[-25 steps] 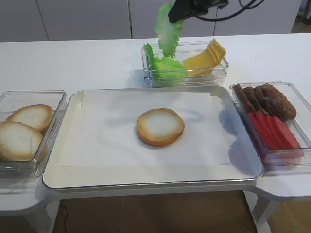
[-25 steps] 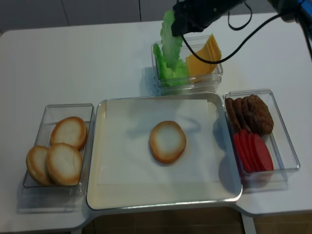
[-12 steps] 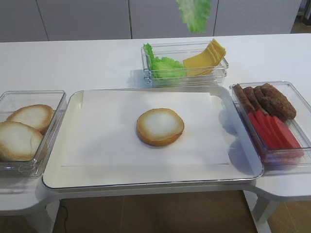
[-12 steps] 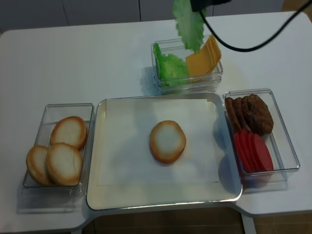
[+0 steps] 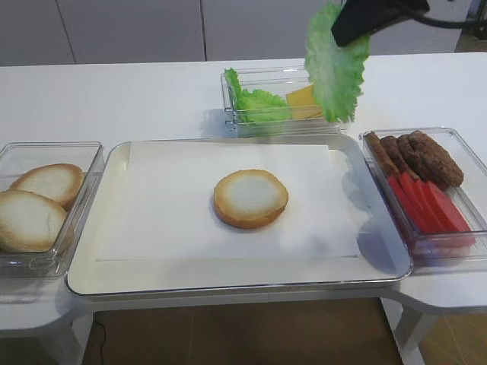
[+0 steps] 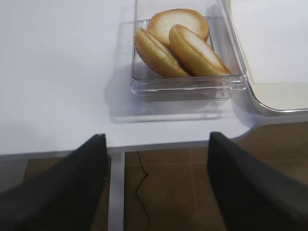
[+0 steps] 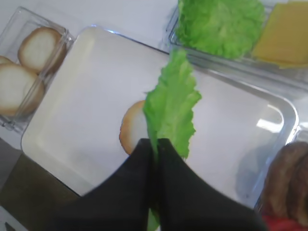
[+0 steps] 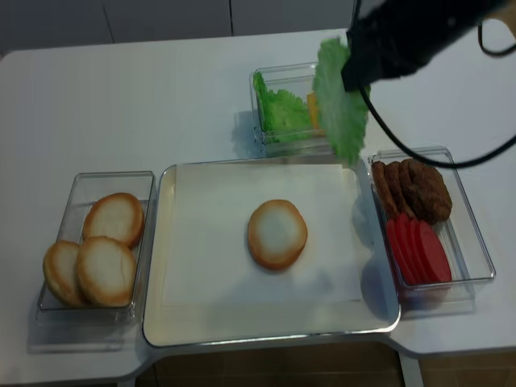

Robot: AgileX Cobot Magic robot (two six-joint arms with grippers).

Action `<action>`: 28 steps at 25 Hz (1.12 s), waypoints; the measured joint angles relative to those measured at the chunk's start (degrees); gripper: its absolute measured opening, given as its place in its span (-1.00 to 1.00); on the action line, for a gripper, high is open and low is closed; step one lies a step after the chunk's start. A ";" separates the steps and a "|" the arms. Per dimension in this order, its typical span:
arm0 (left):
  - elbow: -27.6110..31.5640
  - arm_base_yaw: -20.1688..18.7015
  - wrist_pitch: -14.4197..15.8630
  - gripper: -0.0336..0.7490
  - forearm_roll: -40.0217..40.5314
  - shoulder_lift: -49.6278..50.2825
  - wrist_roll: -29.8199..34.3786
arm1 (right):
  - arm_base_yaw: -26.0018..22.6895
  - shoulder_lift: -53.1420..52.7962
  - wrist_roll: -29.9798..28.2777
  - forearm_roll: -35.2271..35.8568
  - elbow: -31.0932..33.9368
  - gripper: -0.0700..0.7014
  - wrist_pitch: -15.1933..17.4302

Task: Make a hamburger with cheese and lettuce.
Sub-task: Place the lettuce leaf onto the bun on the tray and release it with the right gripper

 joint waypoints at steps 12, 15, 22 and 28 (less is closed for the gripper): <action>0.00 0.00 0.00 0.30 0.00 0.00 0.00 | 10.83 -2.33 13.81 -15.44 8.70 -0.79 -5.76; 0.00 0.00 0.00 0.30 0.00 0.00 0.00 | 13.30 -2.21 16.93 -17.90 8.70 -0.79 -8.00; 0.00 0.00 0.00 0.30 0.00 0.00 0.00 | 18.66 1.84 24.07 -24.73 8.70 -0.79 -10.78; 0.00 0.00 0.00 0.30 0.00 0.00 0.00 | 21.52 5.47 31.03 -33.07 8.70 -0.79 -13.56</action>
